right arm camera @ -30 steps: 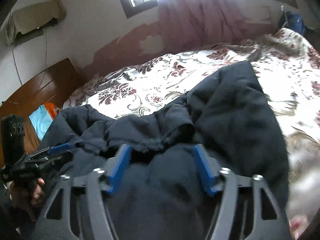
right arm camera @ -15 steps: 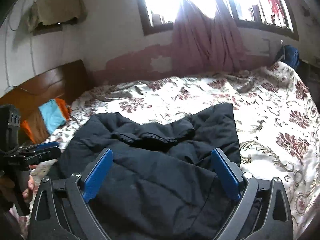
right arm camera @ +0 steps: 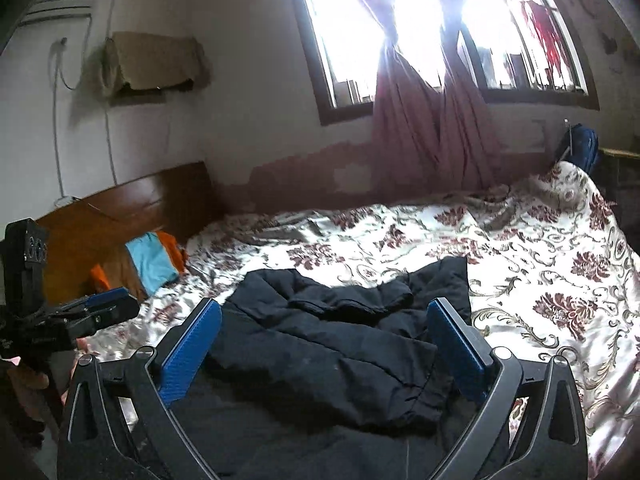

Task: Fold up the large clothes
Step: 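Raise both open grippers away from the folded navy jacket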

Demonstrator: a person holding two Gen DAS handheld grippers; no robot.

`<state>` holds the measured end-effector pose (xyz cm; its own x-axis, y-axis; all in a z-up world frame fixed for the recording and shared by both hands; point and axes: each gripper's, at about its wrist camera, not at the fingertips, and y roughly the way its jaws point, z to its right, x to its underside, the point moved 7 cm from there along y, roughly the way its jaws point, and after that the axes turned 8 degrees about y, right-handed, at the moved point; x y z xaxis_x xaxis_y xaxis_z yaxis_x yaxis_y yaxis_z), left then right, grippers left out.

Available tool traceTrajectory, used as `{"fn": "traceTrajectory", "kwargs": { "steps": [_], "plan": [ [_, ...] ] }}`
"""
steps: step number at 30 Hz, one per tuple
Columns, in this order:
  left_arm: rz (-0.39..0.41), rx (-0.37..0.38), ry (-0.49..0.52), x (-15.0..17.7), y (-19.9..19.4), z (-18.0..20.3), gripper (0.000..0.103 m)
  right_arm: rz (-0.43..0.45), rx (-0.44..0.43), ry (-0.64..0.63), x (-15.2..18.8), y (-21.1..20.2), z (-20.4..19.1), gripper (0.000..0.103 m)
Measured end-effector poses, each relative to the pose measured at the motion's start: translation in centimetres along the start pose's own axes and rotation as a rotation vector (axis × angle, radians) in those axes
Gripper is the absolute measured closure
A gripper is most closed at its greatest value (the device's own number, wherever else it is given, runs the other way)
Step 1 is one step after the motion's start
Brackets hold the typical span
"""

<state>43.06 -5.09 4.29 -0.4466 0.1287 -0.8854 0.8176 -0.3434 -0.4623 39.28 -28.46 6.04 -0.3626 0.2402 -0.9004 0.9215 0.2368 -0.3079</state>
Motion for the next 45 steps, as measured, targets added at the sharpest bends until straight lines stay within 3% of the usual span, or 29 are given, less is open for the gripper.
{"fn": "traceTrajectory", "kwargs": {
  "steps": [6,12,21,28,32,34,38,45],
  "plan": [
    [0.048,-0.019,-0.038,-0.2,-5.0,1.0,0.000,0.033,-0.018,-0.004,0.2,-4.7,-1.8,0.002],
    [0.116,-0.124,-0.042,0.8,-10.1,1.8,0.000,0.022,0.026,0.009,2.0,-7.9,-2.2,0.002],
    [0.122,-0.164,-0.050,2.5,-14.2,2.8,0.000,0.113,0.017,-0.014,2.5,-13.5,-3.8,0.002],
    [0.106,-0.193,-0.035,4.0,-16.0,3.0,0.000,0.134,0.005,-0.057,3.6,-16.5,-5.2,0.002],
    [0.072,-0.298,0.004,5.9,-17.0,2.4,0.000,0.098,0.029,-0.077,5.1,-17.3,-5.3,0.002],
    [0.050,-0.309,0.015,7.1,-17.4,2.3,0.000,0.079,0.048,-0.082,6.4,-17.9,-4.9,0.002],
    [0.013,-0.288,0.040,10.3,-18.1,2.3,0.000,0.050,0.099,-0.095,8.7,-19.0,-3.9,0.002],
    [-0.074,-0.247,0.139,15.8,-18.4,3.2,0.000,-0.089,0.205,-0.105,14.5,-19.7,-0.5,0.002]
  ]
}}
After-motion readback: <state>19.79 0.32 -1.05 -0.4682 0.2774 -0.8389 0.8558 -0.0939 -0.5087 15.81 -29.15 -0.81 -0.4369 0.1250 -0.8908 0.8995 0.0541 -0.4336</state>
